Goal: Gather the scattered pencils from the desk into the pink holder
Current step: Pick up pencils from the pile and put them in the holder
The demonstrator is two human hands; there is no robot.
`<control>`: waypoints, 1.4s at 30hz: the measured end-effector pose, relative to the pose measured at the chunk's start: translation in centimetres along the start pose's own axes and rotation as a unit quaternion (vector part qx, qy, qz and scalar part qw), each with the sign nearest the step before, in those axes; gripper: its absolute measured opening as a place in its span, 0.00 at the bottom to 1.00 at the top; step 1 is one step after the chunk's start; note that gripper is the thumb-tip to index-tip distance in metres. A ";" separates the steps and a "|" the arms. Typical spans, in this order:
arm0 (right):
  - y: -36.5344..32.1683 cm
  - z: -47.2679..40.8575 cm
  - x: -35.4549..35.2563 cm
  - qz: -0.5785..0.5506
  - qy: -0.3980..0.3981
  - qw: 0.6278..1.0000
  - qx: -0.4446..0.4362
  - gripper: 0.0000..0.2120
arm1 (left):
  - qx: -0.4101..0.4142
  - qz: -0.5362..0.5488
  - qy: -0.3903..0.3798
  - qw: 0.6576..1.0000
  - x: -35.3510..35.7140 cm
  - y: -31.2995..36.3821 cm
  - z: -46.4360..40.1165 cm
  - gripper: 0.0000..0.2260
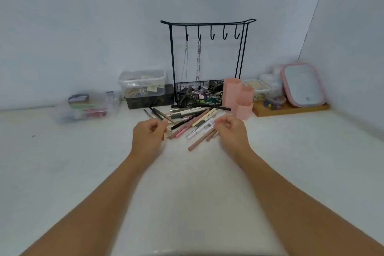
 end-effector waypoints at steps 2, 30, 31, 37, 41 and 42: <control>0.7 0.2 -0.6 0.024 0.015 1.000 -0.010 0.11 | 0.004 0.010 0.019 1.000 -0.7 -0.1 0.4 0.18; 0.2 -2.0 1.1 0.317 -0.163 0.920 -0.161 0.07 | 0.071 0.019 -0.112 0.991 3.3 0.7 1.5 0.13; 0.1 -2.0 1.2 0.323 -0.172 0.916 -0.165 0.08 | 0.072 0.020 -0.114 0.991 3.3 0.7 1.5 0.13; -0.4 -1.3 1.8 0.354 -0.225 0.888 -0.191 0.06 | 0.087 0.016 -0.116 0.989 3.3 0.9 1.5 0.13; -1.1 -0.4 2.0 0.336 -0.259 0.881 -0.211 0.05 | 0.079 0.026 -0.116 0.990 3.4 1.0 1.4 0.12; -1.3 -0.2 2.1 0.326 -0.263 0.882 -0.215 0.05 | 0.076 0.029 -0.115 0.990 3.4 1.0 1.4 0.12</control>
Point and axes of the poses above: each hand's wrist, its own z-axis away from the middle knuckle, its own x-axis out of the palm, y = z × x, the point moved 9 cm from there along -z, towards the middle knuckle, and after that the axes turned 15 degrees about y, right-handed, at the moved point
